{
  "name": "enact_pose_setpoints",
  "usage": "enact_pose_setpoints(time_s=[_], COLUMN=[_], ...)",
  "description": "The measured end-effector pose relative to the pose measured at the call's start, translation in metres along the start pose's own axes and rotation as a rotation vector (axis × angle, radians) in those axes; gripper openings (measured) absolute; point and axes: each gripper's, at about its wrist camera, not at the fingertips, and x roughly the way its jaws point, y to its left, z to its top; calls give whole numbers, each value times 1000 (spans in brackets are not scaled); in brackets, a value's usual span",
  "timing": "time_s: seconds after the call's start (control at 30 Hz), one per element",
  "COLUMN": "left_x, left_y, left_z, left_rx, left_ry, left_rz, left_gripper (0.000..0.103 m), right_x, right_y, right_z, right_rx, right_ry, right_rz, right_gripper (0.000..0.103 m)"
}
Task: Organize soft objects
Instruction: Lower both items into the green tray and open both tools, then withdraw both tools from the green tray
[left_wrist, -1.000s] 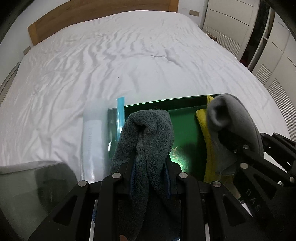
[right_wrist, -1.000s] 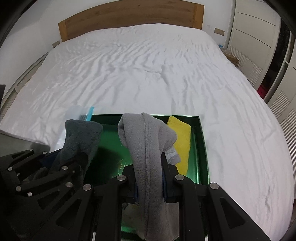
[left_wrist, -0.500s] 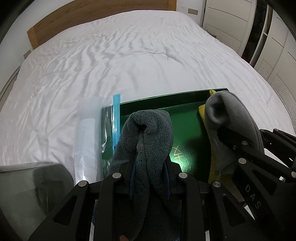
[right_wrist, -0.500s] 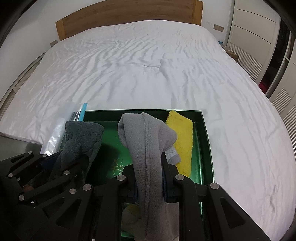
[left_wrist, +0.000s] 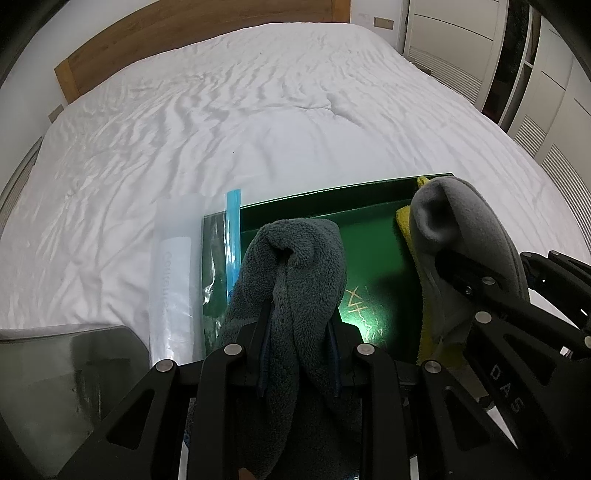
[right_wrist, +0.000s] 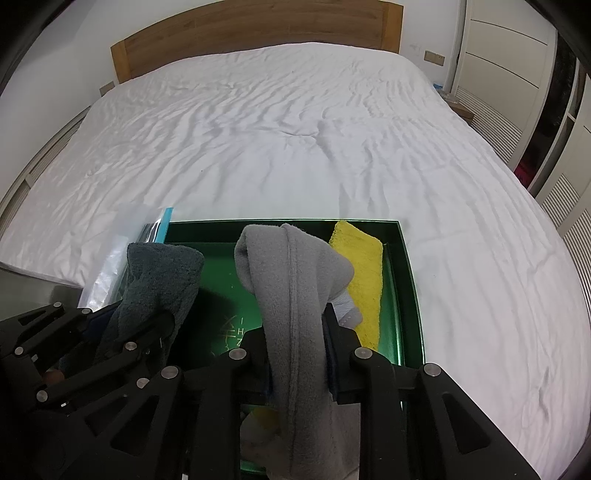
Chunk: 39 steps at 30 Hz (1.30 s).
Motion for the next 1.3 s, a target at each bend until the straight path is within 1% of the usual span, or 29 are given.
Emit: enact_pose_setpoints(time_s=[0.2,0.33,0.37,0.4,0.47,0.5,0.53,0.57,0.6,0.63,0.67,0.73,0.87,0.93,1.0,1.13,1.23,1.3], left_x=[-3,-7,-7,-9,-13,-15,-17,-19,-21,-23,-25,-31,-44,-50,-56,-72,-86,-98], left_y=[-1,-3,-4,-4,-6,-5,-4,-2,1,4,7,11,16,19,23,24,25,26], left_z=[-1,-3,-3,-3,-4,-3,-3,-2,-2,-1,1,4,8,9,10,5,-5,-13], left_rx=[9,15,17,21,30,31,28,21,13,0,-9,-22,-33,-43,-63,-71,-84,-101], left_ry=[-11,-24,-27,-36,-51,-58,-65,-71,-76,-81,-86,-103,-129,-144,-149,-168,-176,-181], left_rz=[1,0,4,8,17,37,53,60,59,58,63,61,76,91,88,94,71,41], left_gripper=[22,26,29,29,31,34,42,48,50,55,59,62,69,69,69,69,69,69], right_x=[0,-1,-1,-2,-4,-6,-7,-8,-10,-12,-14,-18,-30,-38,-46,-73,-96,-114], right_y=[-1,-3,-3,-3,-3,-4,-5,-7,-9,-11,-11,-13,-16,-17,-16,-14,-12,-11], right_z=[0,0,-1,-2,-3,-4,-5,-5,-5,-4,-4,-3,-4,-4,-7,-11,-16,-21], right_rx=[1,5,5,8,8,15,19,26,31,36,39,47,65,73,80,97,103,104], right_ry=[-3,-5,-5,-6,-12,-14,-16,-18,-22,-28,-33,-42,-62,-77,-88,-131,-158,-172], right_rz=[-4,3,6,5,4,2,1,2,0,-5,-6,-4,-6,-6,-1,0,-17,-34], right_gripper=[23,31,32,34,35,36,37,37,41,47,49,55,64,70,71,72,72,72])
